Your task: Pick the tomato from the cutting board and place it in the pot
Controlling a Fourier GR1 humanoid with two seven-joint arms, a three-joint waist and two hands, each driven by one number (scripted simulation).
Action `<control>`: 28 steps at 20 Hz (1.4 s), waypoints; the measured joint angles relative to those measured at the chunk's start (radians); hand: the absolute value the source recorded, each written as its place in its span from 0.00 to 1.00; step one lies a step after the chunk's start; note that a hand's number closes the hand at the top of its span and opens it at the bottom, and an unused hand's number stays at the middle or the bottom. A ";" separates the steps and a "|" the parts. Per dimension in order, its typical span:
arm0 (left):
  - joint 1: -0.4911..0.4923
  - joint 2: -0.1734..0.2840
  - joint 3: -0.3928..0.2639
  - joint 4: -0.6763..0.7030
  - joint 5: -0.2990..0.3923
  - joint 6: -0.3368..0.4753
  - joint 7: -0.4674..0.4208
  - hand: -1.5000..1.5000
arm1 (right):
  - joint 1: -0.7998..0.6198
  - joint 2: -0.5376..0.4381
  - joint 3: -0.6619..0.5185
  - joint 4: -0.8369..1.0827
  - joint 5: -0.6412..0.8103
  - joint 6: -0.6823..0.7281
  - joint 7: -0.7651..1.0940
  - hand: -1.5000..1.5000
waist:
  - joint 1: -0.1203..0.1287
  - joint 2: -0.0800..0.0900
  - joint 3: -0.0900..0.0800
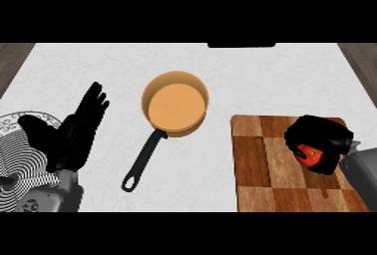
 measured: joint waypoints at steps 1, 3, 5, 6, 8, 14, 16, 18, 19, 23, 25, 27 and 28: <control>0.006 0.002 0.006 0.001 -0.001 0.004 0.001 0.50 | 0.010 0.022 -0.034 0.011 -0.016 0.007 0.071 1.00 | -0.017 -0.006 -0.002; 0.016 0.007 0.018 0.004 -0.003 0.012 0.002 0.50 | 0.034 0.058 -0.105 0.030 -0.048 0.007 0.199 1.00 | -0.059 -0.019 -0.008; 0.026 0.010 0.029 0.006 -0.006 0.021 0.004 0.50 | 0.057 0.086 -0.169 0.046 -0.068 -0.005 0.325 1.00 | -0.099 -0.032 -0.013; 0.031 0.012 0.034 0.007 -0.006 0.025 0.005 0.50 | 0.065 0.099 -0.198 0.049 -0.074 -0.015 0.389 1.00 | -0.115 -0.038 -0.014; 0.041 0.016 0.046 0.009 -0.007 0.032 0.006 0.50 | 0.080 0.127 -0.252 0.049 -0.077 -0.048 0.515 1.00 | -0.140 -0.048 -0.016; 0.069 0.026 0.064 0.012 -0.013 0.045 0.010 0.50 | 0.073 0.232 -0.354 -0.039 -0.057 -0.175 0.855 1.00 | -0.165 -0.070 -0.018; 0.073 0.028 0.066 0.010 -0.012 0.045 0.011 0.50 | 0.048 0.274 -0.364 -0.093 -0.038 -0.213 0.958 1.00 | -0.155 -0.073 -0.018; 0.076 0.031 0.066 0.011 -0.011 0.042 0.012 0.50 | 0.018 0.319 -0.361 -0.153 -0.011 -0.247 1.052 1.00 | -0.144 -0.075 -0.019; 0.076 0.033 0.066 0.009 -0.011 0.039 0.011 0.50 | -0.003 0.335 -0.355 -0.185 0.009 -0.260 1.098 1.00 | -0.137 -0.077 -0.019; 0.075 0.030 0.053 0.007 -0.009 0.027 0.012 0.50 | -0.102 0.411 -0.300 -0.316 0.106 -0.279 1.279 1.00 | -0.103 -0.076 -0.019; 0.070 0.029 0.046 0.006 -0.007 0.020 0.011 0.50 | -0.163 0.454 -0.261 -0.379 0.163 -0.270 1.373 1.00 | -0.085 -0.073 -0.018; 0.067 0.025 0.034 0.005 -0.005 0.010 0.010 0.50 | -0.235 0.502 -0.221 -0.430 0.222 -0.248 1.475 1.00 | -0.063 -0.067 -0.017; 0.068 0.025 0.030 0.004 -0.003 0.006 0.008 0.50 | -0.269 0.521 -0.199 -0.453 0.250 -0.231 1.534 1.00 | -0.051 -0.063 -0.016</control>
